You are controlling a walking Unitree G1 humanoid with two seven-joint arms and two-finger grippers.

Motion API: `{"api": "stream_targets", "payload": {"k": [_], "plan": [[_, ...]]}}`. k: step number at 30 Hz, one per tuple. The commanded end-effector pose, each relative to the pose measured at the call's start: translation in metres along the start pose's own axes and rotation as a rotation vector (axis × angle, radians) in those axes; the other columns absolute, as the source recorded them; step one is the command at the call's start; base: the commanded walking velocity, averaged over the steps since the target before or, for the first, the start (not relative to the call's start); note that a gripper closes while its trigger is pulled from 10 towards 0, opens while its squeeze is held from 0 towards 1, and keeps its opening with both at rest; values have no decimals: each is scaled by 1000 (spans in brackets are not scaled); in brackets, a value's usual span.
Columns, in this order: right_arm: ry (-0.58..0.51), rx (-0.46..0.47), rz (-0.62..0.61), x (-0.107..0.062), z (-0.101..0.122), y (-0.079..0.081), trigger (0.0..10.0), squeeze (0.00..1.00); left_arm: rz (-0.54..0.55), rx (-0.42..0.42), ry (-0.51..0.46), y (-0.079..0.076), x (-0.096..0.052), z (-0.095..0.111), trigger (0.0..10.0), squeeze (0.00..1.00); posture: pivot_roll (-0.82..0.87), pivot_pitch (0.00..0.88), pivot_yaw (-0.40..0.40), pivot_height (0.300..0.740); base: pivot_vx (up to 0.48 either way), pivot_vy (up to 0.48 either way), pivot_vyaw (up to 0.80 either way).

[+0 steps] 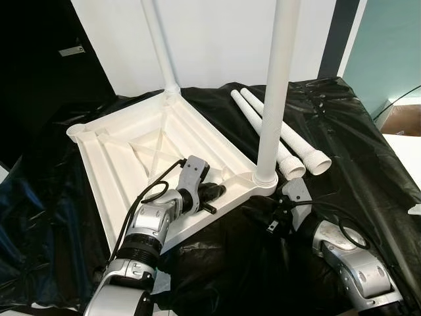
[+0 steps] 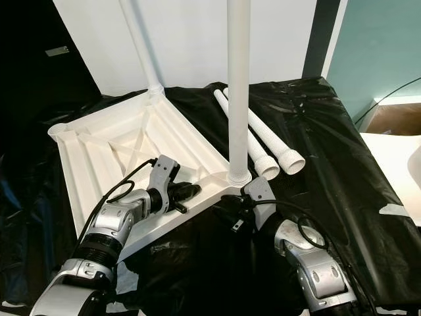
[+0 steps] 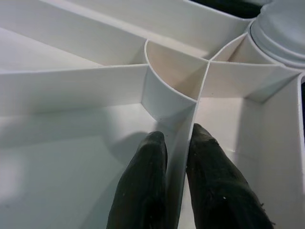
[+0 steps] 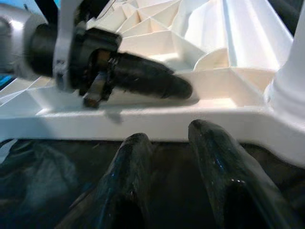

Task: Building children table

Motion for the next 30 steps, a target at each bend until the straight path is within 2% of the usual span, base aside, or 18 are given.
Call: {"api": "stream_targets", "payload": {"k": [1, 2, 5, 7, 10, 17, 19, 21, 22, 23, 24, 25, 26, 28, 29, 30], "plan": [[1, 1, 10, 1, -1, 5, 10000, 0, 667, -60, -57, 80, -36, 5, 0, 0, -58, 0, 111, 740, 0, 0, 0], [1, 1, 8, 1, -1, 4, 10000, 0, 741, -83, -88, 90, -43, 9, 0, 0, -58, 0, 111, 740, 0, 0, 0], [0, 1, 8, 2, -1, 4, 10000, 0, 802, -106, -116, 98, -50, 12, 0, 0, -57, 0, 111, 740, 0, 0, 0], [-2, 2, 10, 3, 0, 5, 10000, 0, 934, -150, -166, 112, -66, 14, 0, 0, -57, 0, 111, 740, 0, 0, 0], [-3, 2, 12, 3, 0, 5, 10000, 0, 1027, -190, -200, 118, -77, 12, 0, 0, -54, 0, 107, 740, 0, 0, 0], [-2, -2, 11, 4, 0, 4, 10000, 0, 1062, -263, -250, 112, -77, 7, 0, 0, -53, 0, 104, 740, 0, 0, 0], [-2, -4, 11, 3, 0, 4, 10000, 0, 969, -286, -275, 98, -60, 10, 0, 0, -52, 0, 103, 740, 0, 0, 0], [-2, -4, 11, 3, 0, 4, 10000, 0, 969, -286, -275, 98, -60, 10, 0, 0, -52, 0, 103, 740, 0, 0, 0], [-1, -4, 11, 3, 0, 4, 10000, 0, 922, -293, -285, 93, -52, 12, 0, 0, -52, 0, 103, 740, 0, 0, 0], [0, -4, 12, 3, 0, 4, 10000, 0, 723, -236, -314, 66, -29, 23, 10000, 0, -55, 0, 104, 740, 0, 0, 0], [0, -4, 12, 3, 0, 4, 10000, 0, 723, -236, -314, 66, -29, 23, 10000, 0, -55, 0, 104, 740, 0, 0, 0], [1, -4, 12, 3, -1, 4, 10000, 0, 577, -190, -337, 45, -15, 31, 10000, 51, -55, 0, 104, 740, 0, 0, 0], [2, -5, 11, 3, -1, 4, 10000, 0, 452, -157, -370, 25, -6, 39, 10000, 1000, -57, 0, 106, 740, 0, 0, 0], [2, -5, 11, 3, -1, 4, 10000, 0, 452, -157, -370, 25, -6, 39, 10000, 1000, -57, 0, 106, 740, 0, 0, 0], [3, -5, 9, 3, -1, 4, 10000, 0, 291, -139, -406, 2, 1, 49, 10000, 1000, -61, 0, 109, 740, 0, 0, 0], [3, -5, 9, 3, -1, 4, 10000, 0, 291, -139, -406, 2, 1, 49, 10000, 1000, -61, 0, 109, 740, 0, 0, 0]]}}
Point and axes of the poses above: a point about 5 cm out from each wrist's last joint towards the gripper, its own x axis pointing out of the wrist towards the gripper, its own z axis along the axis of the wrist's last joint, y = z × x, the point moved 5 cm from there along x, pointing out of the wrist towards the gripper, and after that the axes turned 1 degree about x, right-handed, at the moved point
